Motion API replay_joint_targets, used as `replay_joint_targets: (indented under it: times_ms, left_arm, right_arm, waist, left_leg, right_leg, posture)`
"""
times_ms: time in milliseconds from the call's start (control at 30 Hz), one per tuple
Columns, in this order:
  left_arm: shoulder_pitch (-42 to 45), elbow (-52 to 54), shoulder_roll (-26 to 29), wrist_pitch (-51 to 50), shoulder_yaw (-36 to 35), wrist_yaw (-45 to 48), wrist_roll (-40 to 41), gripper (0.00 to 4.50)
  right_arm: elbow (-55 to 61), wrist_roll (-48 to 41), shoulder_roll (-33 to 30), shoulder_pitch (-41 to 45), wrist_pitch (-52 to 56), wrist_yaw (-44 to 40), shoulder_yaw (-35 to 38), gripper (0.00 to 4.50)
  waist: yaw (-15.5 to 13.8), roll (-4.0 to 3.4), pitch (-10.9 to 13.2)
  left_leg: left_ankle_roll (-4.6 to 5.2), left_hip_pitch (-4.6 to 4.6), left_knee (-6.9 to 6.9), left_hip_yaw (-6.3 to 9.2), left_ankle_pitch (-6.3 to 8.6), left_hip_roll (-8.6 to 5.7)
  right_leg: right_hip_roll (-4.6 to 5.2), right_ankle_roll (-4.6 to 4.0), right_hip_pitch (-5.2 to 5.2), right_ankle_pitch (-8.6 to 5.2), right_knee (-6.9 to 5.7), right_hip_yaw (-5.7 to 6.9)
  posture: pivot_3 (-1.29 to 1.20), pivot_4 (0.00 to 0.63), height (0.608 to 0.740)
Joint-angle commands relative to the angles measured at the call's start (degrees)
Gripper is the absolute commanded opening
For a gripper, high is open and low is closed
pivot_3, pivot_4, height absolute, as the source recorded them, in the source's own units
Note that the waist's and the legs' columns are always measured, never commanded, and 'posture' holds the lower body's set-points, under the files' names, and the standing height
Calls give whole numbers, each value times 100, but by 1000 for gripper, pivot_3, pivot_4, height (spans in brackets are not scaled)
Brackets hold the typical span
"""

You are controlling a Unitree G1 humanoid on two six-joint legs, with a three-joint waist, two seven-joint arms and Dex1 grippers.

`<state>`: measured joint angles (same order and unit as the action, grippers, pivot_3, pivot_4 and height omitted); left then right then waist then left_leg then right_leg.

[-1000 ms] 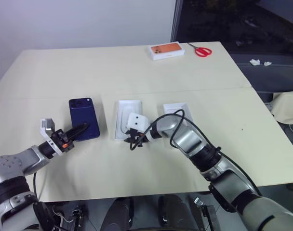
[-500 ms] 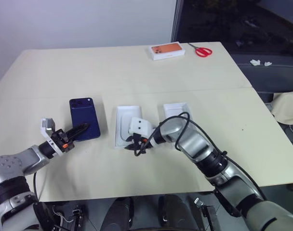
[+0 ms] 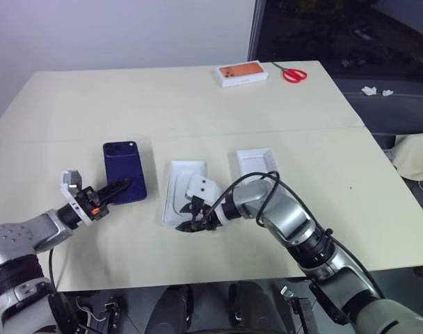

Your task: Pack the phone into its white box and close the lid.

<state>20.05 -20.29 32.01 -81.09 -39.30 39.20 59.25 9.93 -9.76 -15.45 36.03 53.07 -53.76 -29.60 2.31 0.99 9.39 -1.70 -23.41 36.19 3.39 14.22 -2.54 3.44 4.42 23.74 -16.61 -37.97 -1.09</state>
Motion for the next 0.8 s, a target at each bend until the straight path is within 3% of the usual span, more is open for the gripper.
replay_joint_targets:
  times_ms: [33,67,300,533,800]
  left_arm:
    - [82,183,134,-16,66,177,176,0]
    - [67,234,109,-49,111,172,189,0]
    - [264,879,-458,-285,342,-229,469,0]
    - [742,1225,-1257,-574,374,-1283,706,0]
    - [693,1438,-1732,-972,415,-1937,864,0]
  right_arm:
    - [218,-174,-143,78,-282,-144,94,4202]
    - [217,-222,-209,100,-305,-222,96,4459]
    - [41,-800,-437,430,-734,-506,1039,4459]
    - [38,-1179,-1463,73,-1445,-1201,1856,4459]
    - [-362,-519,-2006,-341,-2961,-1051,1892,4459]
  waist:
    - [0,0,0]
    - [0,0,0]
    - [-11,2,1]
    - [-174,21,8]
    - [-132,26,11]
  left_leg:
    - [0,0,0,0,0,0]
    - [0,0,0,0,0,0]
    - [0,0,2,0,0,0]
    - [6,0,10,1,3,-2]
    - [5,5,14,-1,2,9]
  right_leg:
    - [0,0,0,0,0,0]
    - [0,0,0,0,0,0]
    - [0,0,-2,0,0,1]
    - [0,1,-15,1,9,8]
    - [-13,2,-18,1,3,6]
  posture:
    - [0,150,740]
    - [0,150,740]
    - [0,150,740]
    - [0,150,740]
    - [0,150,740]
